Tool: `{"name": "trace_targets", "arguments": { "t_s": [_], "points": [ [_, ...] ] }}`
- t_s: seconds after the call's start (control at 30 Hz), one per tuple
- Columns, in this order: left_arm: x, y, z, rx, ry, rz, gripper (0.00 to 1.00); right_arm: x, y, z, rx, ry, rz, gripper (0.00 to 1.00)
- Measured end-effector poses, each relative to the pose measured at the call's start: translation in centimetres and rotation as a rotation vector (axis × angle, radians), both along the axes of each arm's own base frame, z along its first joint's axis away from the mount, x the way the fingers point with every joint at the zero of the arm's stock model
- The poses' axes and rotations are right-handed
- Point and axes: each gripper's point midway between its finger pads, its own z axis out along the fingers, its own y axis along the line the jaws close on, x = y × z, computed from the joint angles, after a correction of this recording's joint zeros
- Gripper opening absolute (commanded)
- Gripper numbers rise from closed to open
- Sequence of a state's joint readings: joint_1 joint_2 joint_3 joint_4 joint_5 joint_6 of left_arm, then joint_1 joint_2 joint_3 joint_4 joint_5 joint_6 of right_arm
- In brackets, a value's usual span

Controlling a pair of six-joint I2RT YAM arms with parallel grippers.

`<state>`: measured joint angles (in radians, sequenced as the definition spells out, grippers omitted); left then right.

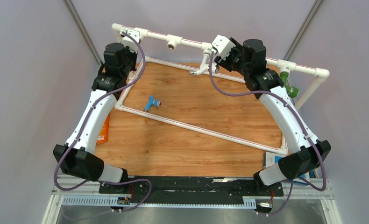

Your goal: Install the water faucets

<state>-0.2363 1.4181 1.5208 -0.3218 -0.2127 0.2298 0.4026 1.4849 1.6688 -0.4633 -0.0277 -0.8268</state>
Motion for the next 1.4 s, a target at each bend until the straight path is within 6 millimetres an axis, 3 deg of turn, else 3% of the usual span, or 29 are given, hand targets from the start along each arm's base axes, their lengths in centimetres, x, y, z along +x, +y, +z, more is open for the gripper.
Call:
{"name": "trace_targets", "arguments": {
  "t_s": [0.13,0.23,0.4,0.57,0.67,0.8,0.9,1.0,1.13,1.27,1.4],
  "points": [
    [-0.7,-0.6,0.0,-0.124,0.01,0.014,0.0,-1.2,0.6,0.1,0.053,0.032,0.008,0.9],
    [-1.8,-1.2,-0.3,-0.228,0.033,0.013,0.0,-2.6,0.1,1.2,0.077,0.027,0.005,0.99],
    [-5.1,-2.0,-1.4,-0.415,0.102,-0.001,0.0,-5.2,0.2,2.3,0.092,0.034,0.041,1.0],
    [-7.7,-2.2,-0.9,-0.583,0.12,-0.04,0.0,-7.3,0.2,4.1,0.131,0.011,0.075,1.0],
    [-9.4,-4.5,-1.0,-0.678,0.154,-0.155,0.0,-9.7,0.3,5.8,0.176,-0.013,0.126,1.0],
    [-11.7,-8.1,-3.2,-0.787,0.273,-0.329,0.0,-13.9,1.3,8.9,0.253,-0.061,0.263,1.0],
    [-13.3,-10.1,-5.4,-0.834,0.379,-0.42,0.0,-17.6,3.1,10.5,0.297,-0.076,0.421,1.0],
    [-15.0,-11.7,-6.8,-0.856,0.464,-0.5,0.0,-20.6,6.0,10.5,0.315,-0.052,0.594,0.97],
    [-17.8,-13.5,-6.9,-0.865,0.526,-0.629,0.0,-23.0,10.5,7.9,0.298,0.037,0.77,0.92],
    [-20.6,-14.6,-7.4,-0.844,0.576,-0.737,0.0,-24.2,15.2,1.6,0.212,0.192,0.869,0.87],
    [-22.8,-15.5,-8.7,-0.813,0.657,-0.81,0.0,-24.5,17.6,-4.8,0.097,0.325,0.864,0.85]
  ]
}}
